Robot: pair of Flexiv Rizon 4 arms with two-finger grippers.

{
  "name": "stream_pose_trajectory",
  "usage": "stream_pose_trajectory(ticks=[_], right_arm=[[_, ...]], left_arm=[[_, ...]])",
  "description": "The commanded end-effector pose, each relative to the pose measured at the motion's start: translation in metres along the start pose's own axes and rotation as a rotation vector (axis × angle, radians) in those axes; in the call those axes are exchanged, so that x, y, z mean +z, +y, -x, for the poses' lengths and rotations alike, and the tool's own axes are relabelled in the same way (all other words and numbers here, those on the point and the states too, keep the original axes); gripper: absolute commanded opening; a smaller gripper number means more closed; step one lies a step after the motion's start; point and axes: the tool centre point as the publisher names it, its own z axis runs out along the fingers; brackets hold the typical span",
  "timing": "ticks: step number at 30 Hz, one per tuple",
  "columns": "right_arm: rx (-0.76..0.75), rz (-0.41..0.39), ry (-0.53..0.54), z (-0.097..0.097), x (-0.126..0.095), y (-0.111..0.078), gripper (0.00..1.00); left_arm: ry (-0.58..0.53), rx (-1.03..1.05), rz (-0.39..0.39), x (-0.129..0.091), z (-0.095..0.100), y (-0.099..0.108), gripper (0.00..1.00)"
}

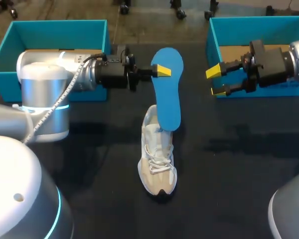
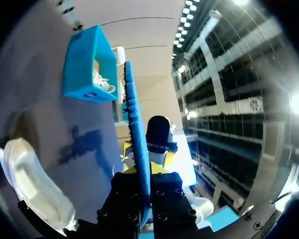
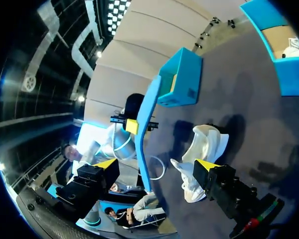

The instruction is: Take the shoe out of the shoebox, open the shoe tongue, remove and reinsert the insole, then place the shoe into the shoebox

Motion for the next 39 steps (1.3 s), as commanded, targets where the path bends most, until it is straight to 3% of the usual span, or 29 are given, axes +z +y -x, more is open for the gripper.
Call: stream_pose_trajectory(ticks=[1, 7, 19, 27, 39], right_arm=[[0.000, -0.002, -0.002, 0.000, 0.001, 0.001, 1.00], [0.000, -0.002, -0.002, 0.000, 0.001, 0.001, 1.00], [0.000, -0.002, -0.002, 0.000, 0.001, 0.001, 1.00], [0.000, -0.002, -0.002, 0.000, 0.001, 0.001, 1.00], [0.000, -0.002, -0.002, 0.000, 0.001, 0.001, 1.00]], left_arm=[[0.028, 0.113, 0.036, -0.001, 0.004, -0.004, 0.00], [0.035, 0.350, 0.039, -0.004, 0.001, -0.014, 0.00], [0.123, 0.985, -0.071, -0.003, -0.015, -0.029, 0.00], [0.086, 1.263, -0.086, -0.003, -0.020, -0.037, 0.00], [0.145, 1.978, 0.011, -0.007, -0.001, -0.051, 0.00]])
